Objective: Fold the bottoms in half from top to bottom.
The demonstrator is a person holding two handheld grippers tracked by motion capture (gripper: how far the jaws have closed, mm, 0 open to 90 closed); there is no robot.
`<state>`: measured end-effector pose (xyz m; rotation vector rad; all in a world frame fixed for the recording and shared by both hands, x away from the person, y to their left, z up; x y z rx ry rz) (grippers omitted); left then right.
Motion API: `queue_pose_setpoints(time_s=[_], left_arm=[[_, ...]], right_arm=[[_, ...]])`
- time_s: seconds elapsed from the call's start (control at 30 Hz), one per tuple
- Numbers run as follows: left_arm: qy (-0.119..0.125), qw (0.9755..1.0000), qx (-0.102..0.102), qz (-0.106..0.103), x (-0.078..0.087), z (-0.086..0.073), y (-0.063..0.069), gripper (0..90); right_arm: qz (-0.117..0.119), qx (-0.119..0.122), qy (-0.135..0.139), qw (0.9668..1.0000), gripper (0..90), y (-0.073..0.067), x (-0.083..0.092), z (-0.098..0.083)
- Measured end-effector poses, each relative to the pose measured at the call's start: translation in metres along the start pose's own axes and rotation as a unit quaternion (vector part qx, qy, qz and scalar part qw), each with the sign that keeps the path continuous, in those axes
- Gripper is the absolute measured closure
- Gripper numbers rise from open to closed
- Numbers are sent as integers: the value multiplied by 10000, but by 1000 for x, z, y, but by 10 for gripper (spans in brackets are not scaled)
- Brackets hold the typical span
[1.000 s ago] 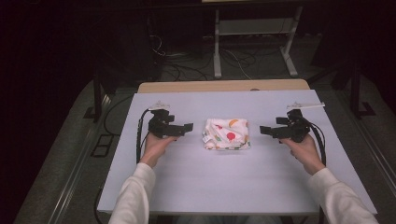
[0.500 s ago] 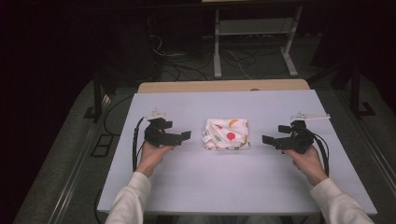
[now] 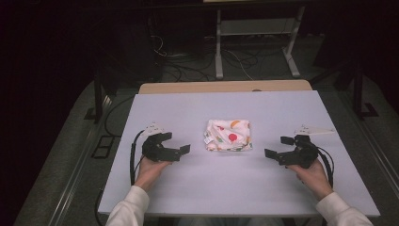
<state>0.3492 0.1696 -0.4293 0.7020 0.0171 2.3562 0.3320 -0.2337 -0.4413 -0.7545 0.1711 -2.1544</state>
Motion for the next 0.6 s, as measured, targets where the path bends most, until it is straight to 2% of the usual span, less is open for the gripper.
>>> queue_pose_setpoints(time_s=[0.33,0.6], left_arm=[[232,9994,-232,58,18,-13,8,0],[187,9995,-250,72,23,-23,8,0]], right_arm=[[-56,136,-91,9998,0,-3,8,-18],[-130,159,-40,9998,0,-1,12,-24]])
Point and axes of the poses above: each handheld gripper's, and its own axes: x roughly backward along the jaws, z roughly out of its top, y roughly to its right, the point moved 4 cm from there along -x, roughly forward along the jaws, and after that the axes turned 7 degrees about z, right-handed, at the moved point
